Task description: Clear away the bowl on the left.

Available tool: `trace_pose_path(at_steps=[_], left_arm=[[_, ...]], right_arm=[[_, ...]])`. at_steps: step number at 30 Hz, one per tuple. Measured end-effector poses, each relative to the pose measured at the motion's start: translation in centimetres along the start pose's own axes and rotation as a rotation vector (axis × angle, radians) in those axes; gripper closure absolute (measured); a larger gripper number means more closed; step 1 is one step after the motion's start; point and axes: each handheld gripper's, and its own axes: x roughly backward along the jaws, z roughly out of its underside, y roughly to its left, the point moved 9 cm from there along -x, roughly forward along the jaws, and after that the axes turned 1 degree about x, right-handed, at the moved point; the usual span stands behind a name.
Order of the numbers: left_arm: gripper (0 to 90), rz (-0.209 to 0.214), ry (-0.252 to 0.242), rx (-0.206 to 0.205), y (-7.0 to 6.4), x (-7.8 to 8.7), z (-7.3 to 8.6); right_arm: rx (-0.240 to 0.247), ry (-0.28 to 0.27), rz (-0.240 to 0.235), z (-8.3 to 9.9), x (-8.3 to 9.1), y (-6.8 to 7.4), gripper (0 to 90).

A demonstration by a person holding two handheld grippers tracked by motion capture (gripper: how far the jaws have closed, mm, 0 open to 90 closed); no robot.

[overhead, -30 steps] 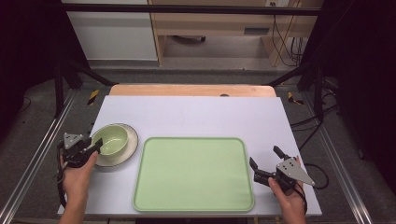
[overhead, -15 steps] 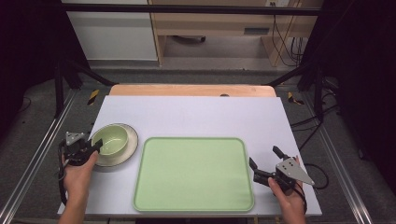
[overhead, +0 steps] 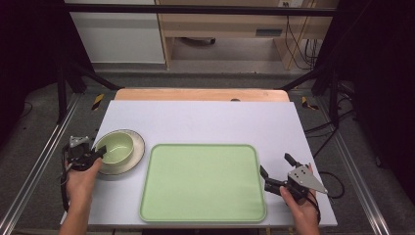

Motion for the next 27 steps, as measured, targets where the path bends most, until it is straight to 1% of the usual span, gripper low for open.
trace_pose_path(at_steps=[2, 3, 4, 9, 11, 14, 15, 16, 18, 20, 22, 24, 27], left_arm=[[80.5, 0.001, 0.014, -0.001, 0.13, -0.18, 0.06], [80.7, 0.009, 0.015, 0.008, 0.13, -0.30, 0.04], [80.8, 0.011, 0.025, 0.001, 0.18, -0.29, 0.05], [81.1, 0.021, 0.033, -0.002, 0.28, -0.44, -0.09], [81.2, 0.026, 0.051, 0.000, 0.31, -0.52, -0.17], [81.8, 0.043, 0.065, 0.013, 0.37, -0.63, -0.30], [82.0, 0.050, 0.068, 0.022, 0.38, -0.63, -0.31], [82.2, 0.057, 0.067, 0.029, 0.37, -0.63, -0.32], [82.2, 0.059, 0.064, 0.030, 0.36, -0.63, -0.32], [82.2, 0.070, 0.055, 0.034, 0.33, -0.63, -0.32], [82.7, 0.081, 0.056, 0.056, 0.44, -0.48, -0.28], [83.0, 0.098, 0.048, 0.067, 0.40, -0.39, -0.32], [83.1, 0.106, 0.044, 0.084, 0.45, -0.21, -0.30]], right_arm=[[0.000, -0.001, -0.001, -0.01, -0.01, -0.04, 5.4], [-0.001, 0.000, -0.001, 0.02, -0.02, -0.07, 5.4], [-0.001, 0.000, -0.001, 0.02, 0.00, -0.07, 5.4], [0.000, 0.000, 0.000, 0.03, 0.04, -0.09, 5.4], [-0.002, -0.001, 0.001, 0.05, 0.03, -0.11, 5.4], [0.000, -0.001, 0.002, 0.06, 0.02, -0.13, 5.4], [-0.001, 0.001, 0.003, 0.07, 0.03, -0.13, 5.4], [-0.002, 0.001, 0.003, 0.08, 0.04, -0.12, 5.4], [-0.003, 0.001, 0.004, 0.10, 0.04, -0.14, 5.4], [-0.002, 0.002, 0.006, 0.12, 0.06, -0.20, 5.4], [0.000, 0.001, 0.007, 0.10, 0.09, -0.25, 5.4], [-0.004, 0.000, 0.008, 0.05, 0.15, -0.26, 5.4], [-0.006, 0.001, 0.008, 0.02, 0.23, -0.26, 5.4]])
